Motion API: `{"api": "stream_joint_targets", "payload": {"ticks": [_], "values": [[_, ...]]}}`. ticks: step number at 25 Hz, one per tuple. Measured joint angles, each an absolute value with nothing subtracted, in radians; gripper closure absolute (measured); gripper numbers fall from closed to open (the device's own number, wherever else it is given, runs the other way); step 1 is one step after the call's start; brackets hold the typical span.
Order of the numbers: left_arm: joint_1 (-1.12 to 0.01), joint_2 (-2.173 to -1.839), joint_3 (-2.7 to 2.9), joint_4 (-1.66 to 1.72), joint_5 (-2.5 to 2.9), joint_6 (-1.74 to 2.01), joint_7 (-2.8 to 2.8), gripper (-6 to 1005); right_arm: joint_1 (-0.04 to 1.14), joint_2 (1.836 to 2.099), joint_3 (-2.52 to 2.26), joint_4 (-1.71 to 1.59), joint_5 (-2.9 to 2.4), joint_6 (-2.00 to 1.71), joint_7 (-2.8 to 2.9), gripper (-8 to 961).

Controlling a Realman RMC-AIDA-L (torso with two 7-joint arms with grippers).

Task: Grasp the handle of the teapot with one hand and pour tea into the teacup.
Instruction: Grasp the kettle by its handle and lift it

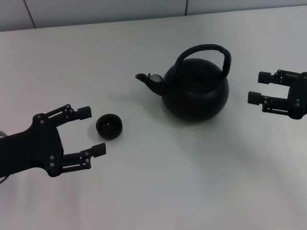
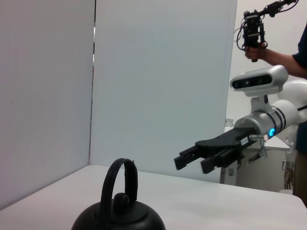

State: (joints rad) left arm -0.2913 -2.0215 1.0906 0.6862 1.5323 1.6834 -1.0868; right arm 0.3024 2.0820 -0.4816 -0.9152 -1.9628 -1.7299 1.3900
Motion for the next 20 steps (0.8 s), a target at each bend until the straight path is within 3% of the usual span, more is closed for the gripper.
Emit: {"api": "stream_joint_targets", "payload": {"ticks": [20], "values": [[-0.306,-2.026,1.081,0.683,1.579,1.664,-1.127,140,0.339,2.077,-0.477,-0.679,-1.867,-1.459,1.108,239]]}}
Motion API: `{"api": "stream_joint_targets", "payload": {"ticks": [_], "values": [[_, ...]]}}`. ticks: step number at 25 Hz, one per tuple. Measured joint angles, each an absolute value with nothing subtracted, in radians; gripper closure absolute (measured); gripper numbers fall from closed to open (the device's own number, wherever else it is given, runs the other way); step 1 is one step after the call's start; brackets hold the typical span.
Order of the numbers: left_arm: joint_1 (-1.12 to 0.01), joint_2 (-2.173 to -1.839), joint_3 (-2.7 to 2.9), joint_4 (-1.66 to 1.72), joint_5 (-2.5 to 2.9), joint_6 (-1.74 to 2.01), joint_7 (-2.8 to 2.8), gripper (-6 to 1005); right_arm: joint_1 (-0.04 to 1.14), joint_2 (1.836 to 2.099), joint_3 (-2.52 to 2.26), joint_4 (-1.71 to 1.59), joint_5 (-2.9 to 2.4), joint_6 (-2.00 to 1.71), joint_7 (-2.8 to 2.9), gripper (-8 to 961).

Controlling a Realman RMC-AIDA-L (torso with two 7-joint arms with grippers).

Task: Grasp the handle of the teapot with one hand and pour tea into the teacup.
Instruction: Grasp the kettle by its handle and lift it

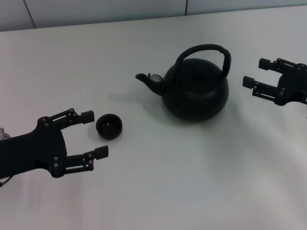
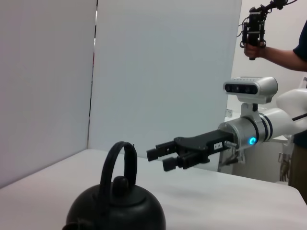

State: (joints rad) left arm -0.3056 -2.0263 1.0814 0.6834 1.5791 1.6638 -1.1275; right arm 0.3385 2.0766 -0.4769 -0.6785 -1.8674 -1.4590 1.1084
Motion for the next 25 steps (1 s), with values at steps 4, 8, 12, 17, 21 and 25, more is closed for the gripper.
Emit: {"api": "stream_joint_targets", "payload": {"ticks": [4,8,12,17,21,25], "values": [[-0.314,-2.029,1.067,0.683,1.581,1.660,-1.128,140,0.359,2.076,-0.478,-0.648,-1.867,-1.441,1.087,239],[-0.318,-2.030,1.066,0.683,1.581,1.651,-1.128,140,0.370,2.076,-0.478,-0.633,-1.867,-1.435,1.084,240],[-0.323,-2.032,1.066,0.684,1.582,1.647,-1.128,140,0.382,2.078,-0.477,-0.610,-1.867,-1.420,1.075,240],[-0.329,-2.033,1.066,0.679,1.582,1.639,-1.129,140,0.404,2.078,-0.468,-0.560,-1.853,-1.363,1.037,240],[-0.335,-2.033,1.065,0.677,1.582,1.614,-1.140,140,0.426,2.080,-0.468,-0.522,-1.843,-1.318,0.999,240],[-0.342,-2.032,1.064,0.676,1.582,1.602,-1.141,140,0.446,2.079,-0.468,-0.494,-1.842,-1.292,0.984,240]]}}
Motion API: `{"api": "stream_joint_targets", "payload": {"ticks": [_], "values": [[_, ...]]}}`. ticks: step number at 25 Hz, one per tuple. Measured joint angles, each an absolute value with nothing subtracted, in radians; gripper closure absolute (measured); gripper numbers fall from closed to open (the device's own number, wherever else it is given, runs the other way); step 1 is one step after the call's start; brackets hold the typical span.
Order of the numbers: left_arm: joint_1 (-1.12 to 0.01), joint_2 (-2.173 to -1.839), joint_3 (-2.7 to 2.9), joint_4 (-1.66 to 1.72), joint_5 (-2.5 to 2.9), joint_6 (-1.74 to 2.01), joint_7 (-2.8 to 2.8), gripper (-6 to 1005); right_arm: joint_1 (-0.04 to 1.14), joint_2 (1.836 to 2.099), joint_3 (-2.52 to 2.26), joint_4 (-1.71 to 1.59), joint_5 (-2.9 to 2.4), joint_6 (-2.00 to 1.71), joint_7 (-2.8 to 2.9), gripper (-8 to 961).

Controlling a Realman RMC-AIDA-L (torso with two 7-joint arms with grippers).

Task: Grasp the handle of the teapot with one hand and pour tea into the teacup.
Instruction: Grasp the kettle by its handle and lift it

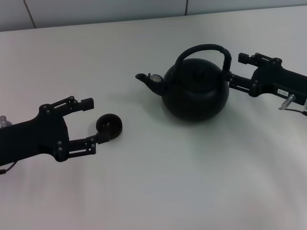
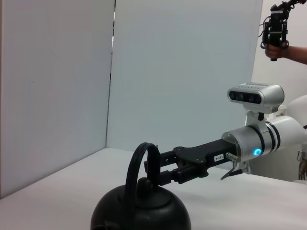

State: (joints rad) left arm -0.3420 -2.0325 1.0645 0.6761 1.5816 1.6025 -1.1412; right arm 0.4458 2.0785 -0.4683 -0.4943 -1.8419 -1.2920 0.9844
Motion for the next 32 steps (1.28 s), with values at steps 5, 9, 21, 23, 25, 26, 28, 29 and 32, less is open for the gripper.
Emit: {"api": "stream_joint_targets", "payload": {"ticks": [5,9,21,23,25,26,28,29,32], "values": [[-0.346,-2.032,1.064,0.676,1.581,1.596,-1.142,140,0.459,2.079,-0.472,-0.486,-1.842,-1.284,0.981,239],[-0.348,-2.034,1.065,0.676,1.581,1.578,-1.143,140,0.463,2.080,-0.468,-0.483,-1.825,-1.282,0.980,239],[-0.352,-2.036,1.064,0.677,1.582,1.575,-1.143,140,0.487,2.080,-0.481,-0.453,-1.794,-1.223,0.980,240],[-0.352,-2.036,1.064,0.677,1.582,1.575,-1.143,140,0.487,2.080,-0.482,-0.451,-1.793,-1.222,0.980,240],[-0.352,-2.036,1.065,0.677,1.582,1.575,-1.143,140,0.488,2.080,-0.482,-0.451,-1.793,-1.221,0.980,240],[-0.353,-2.036,1.065,0.677,1.581,1.575,-1.143,140,0.488,2.080,-0.482,-0.451,-1.793,-1.221,0.980,239],[-0.353,-2.036,1.065,0.677,1.581,1.575,-1.143,140,0.488,2.080,-0.482,-0.451,-1.793,-1.223,0.974,239],[-0.353,-2.036,1.065,0.677,1.581,1.575,-1.143,140,0.488,2.080,-0.482,-0.450,-1.793,-1.224,0.965,266],[-0.353,-2.034,1.065,0.677,1.581,1.575,-1.143,140,0.488,2.081,-0.475,-0.443,-1.790,-1.230,0.922,346]]}}
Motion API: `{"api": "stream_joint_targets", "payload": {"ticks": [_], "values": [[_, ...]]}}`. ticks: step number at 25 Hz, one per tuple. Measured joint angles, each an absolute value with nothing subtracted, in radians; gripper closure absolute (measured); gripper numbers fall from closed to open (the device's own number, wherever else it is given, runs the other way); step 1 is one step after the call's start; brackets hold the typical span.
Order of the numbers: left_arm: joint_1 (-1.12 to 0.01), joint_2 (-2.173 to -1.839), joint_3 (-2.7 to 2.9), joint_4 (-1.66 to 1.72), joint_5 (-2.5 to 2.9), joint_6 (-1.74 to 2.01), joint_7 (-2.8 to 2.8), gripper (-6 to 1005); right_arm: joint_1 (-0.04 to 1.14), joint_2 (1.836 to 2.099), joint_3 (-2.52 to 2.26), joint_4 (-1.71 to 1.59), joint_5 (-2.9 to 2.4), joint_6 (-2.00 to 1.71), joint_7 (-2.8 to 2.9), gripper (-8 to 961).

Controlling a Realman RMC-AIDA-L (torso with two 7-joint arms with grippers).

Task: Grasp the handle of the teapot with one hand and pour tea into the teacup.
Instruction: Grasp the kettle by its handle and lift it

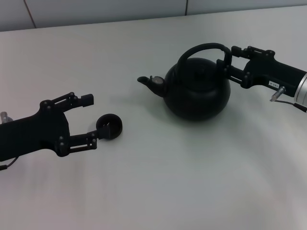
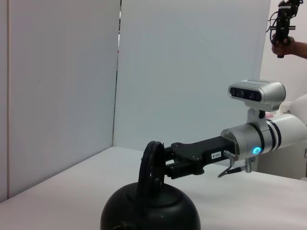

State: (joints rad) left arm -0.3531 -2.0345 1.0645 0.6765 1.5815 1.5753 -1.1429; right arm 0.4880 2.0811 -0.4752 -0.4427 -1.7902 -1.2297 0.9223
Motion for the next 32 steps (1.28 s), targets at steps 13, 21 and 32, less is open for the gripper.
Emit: {"api": "stream_joint_targets", "payload": {"ticks": [13,21,32], "values": [[-0.354,-2.035,1.065,0.684,1.582,1.575,-1.151,140,0.507,2.082,-0.473,-0.438,-1.775,-1.220,0.915,610],[-0.354,-2.033,1.065,0.684,1.581,1.574,-1.152,140,0.506,2.082,-0.471,-0.437,-1.764,-1.220,0.914,829],[-0.354,-2.039,1.057,0.680,1.581,1.559,-1.150,140,0.512,2.082,-0.471,-0.428,-1.743,-1.220,0.908,852]]}}
